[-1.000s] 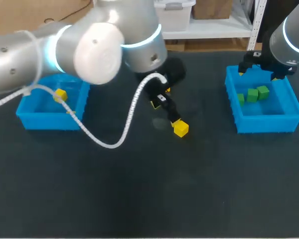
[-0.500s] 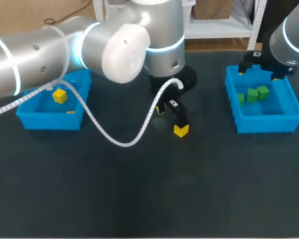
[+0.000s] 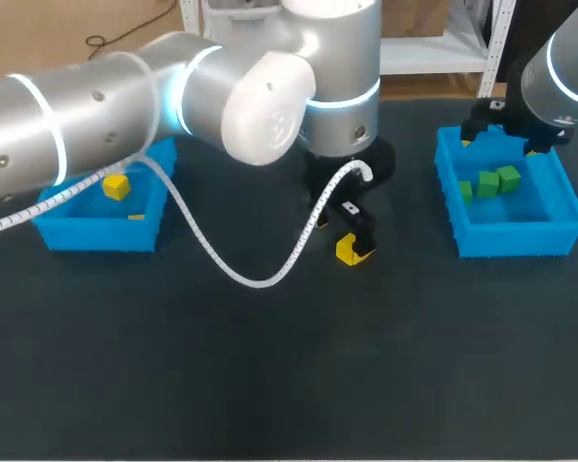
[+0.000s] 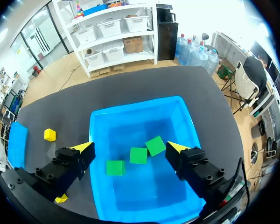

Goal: Put the green cubes in the right bin and the yellow cubes in the left bin.

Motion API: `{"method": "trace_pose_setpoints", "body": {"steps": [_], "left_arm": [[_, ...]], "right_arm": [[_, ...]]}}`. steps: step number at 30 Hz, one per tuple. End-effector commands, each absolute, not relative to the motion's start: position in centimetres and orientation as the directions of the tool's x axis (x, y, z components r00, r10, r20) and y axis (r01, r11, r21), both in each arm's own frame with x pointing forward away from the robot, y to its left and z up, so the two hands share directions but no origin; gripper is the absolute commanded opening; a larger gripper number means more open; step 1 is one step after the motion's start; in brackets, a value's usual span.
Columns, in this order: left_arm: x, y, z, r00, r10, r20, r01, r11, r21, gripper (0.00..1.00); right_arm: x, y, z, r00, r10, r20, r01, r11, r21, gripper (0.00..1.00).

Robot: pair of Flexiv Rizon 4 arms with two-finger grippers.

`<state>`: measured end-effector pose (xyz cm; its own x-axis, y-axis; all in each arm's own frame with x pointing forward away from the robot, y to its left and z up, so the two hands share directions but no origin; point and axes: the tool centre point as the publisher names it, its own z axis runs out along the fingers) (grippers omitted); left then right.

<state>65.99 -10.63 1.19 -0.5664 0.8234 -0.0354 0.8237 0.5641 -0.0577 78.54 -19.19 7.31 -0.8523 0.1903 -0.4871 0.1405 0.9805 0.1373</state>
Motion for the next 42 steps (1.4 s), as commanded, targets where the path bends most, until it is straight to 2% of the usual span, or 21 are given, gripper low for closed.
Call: {"method": "trace_pose_setpoints", "body": {"steps": [1, 2, 3, 4, 5, 6, 8, 9, 20, 27, 33, 42], "left_arm": [[66.8, -11.2, 0.2, -0.584, 0.811, -0.018, 0.811, 0.583, -0.05, 1.0], [66.9, -11.3, 0.1, -0.59, 0.807, -0.019, 0.807, 0.589, -0.048, 1.0], [67.1, -11.3, 0.0, -0.598, 0.801, -0.024, 0.801, 0.597, -0.044, 0.95], [67.1, -11.3, -0.1, -0.602, 0.798, -0.025, 0.798, 0.601, -0.039, 0.75], [67.2, -11.4, -0.1, -0.603, 0.797, -0.026, 0.797, 0.602, -0.037, 0.62], [67.3, -11.4, -0.2, -0.606, 0.795, -0.029, 0.795, 0.605, -0.035, 0.55], [67.5, -11.5, -0.3, -0.609, 0.793, -0.036, 0.794, 0.608, -0.021, 0.28], [67.6, -11.5, -0.3, -0.607, 0.794, -0.04, 0.795, 0.607, -0.016, 0.0], [67.2, -11.2, 0.3, -0.617, 0.783, -0.076, 0.787, 0.617, -0.028, 0.0], [69.3, -9.0, 3.2, -0.661, 0.724, -0.196, 0.743, 0.668, -0.041, 0.0], [73.8, -2.4, 7.7, -0.725, 0.592, -0.351, 0.623, 0.782, 0.033, 0.0], [78.5, 11.8, 11.8, -0.804, 0.31, -0.508, 0.306, 0.947, 0.094, 0.0]], "right_arm": [[78.3, -19.2, 7.3, -0.848, 0.192, -0.494, 0.142, 0.98, 0.137, 1.0], [78.3, -19.2, 7.3, -0.848, 0.192, -0.494, 0.142, 0.98, 0.137, 1.0], [78.3, -19.2, 7.3, -0.848, 0.192, -0.494, 0.142, 0.98, 0.137, 1.0], [78.3, -19.2, 7.3, -0.848, 0.192, -0.494, 0.142, 0.98, 0.137, 1.0], [78.3, -19.2, 7.3, -0.848, 0.192, -0.494, 0.142, 0.98, 0.137, 1.0], [78.3, -19.2, 7.3, -0.848, 0.192, -0.494, 0.142, 0.98, 0.137, 1.0], [78.3, -19.2, 7.3, -0.848, 0.192, -0.494, 0.142, 0.98, 0.137, 1.0], [78.3, -19.2, 7.3, -0.848, 0.192, -0.494, 0.142, 0.98, 0.137, 1.0], [78.3, -19.2, 7.3, -0.848, 0.192, -0.494, 0.142, 0.98, 0.137, 1.0], [78.3, -19.2, 7.3, -0.848, 0.192, -0.494, 0.142, 0.98, 0.137, 1.0], [78.3, -19.2, 7.3, -0.848, 0.192, -0.494, 0.142, 0.98, 0.137, 1.0], [78.3, -19.2, 7.3, -0.848, 0.192, -0.494, 0.142, 0.98, 0.137, 1.0]]}}
